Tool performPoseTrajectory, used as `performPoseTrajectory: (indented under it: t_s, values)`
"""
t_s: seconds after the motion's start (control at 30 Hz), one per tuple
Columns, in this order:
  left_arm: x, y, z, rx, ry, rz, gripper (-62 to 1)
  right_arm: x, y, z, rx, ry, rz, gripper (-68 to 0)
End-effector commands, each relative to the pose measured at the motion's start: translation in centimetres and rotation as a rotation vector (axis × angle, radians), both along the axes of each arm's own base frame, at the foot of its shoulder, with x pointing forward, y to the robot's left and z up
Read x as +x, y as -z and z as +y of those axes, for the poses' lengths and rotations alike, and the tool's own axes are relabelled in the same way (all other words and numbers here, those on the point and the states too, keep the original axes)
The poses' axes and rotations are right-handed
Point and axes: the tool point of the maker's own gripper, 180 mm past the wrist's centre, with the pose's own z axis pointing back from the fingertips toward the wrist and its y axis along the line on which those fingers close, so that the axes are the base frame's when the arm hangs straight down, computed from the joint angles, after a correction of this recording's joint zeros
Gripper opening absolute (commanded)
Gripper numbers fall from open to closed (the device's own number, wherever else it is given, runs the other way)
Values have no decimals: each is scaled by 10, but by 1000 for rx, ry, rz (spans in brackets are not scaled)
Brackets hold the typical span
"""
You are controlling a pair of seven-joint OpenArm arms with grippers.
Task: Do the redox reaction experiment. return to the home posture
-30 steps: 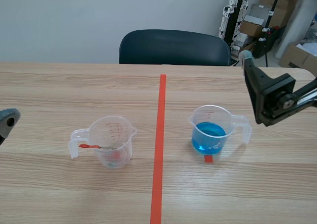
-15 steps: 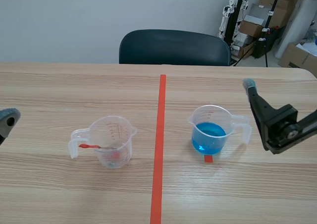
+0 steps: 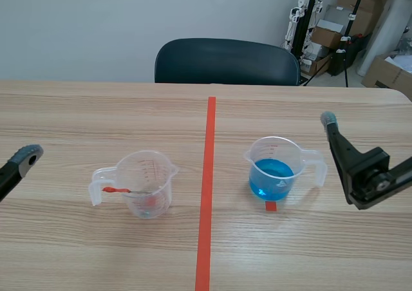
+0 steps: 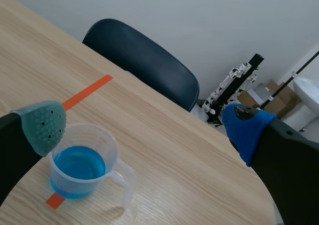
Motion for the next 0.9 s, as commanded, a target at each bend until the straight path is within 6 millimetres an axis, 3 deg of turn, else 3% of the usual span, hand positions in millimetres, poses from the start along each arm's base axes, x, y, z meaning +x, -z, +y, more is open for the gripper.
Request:
performPoseTrajectory:
  t_s: [0.0, 0.87]
  values:
    - [-1, -6, -2, -19, 8, -16, 14, -5, -5, 3, -8, -23, -25, 4]
    - [-1, -6, -2, -19, 8, -16, 14, -12, 5, 15, -29, -105, 28, 4]
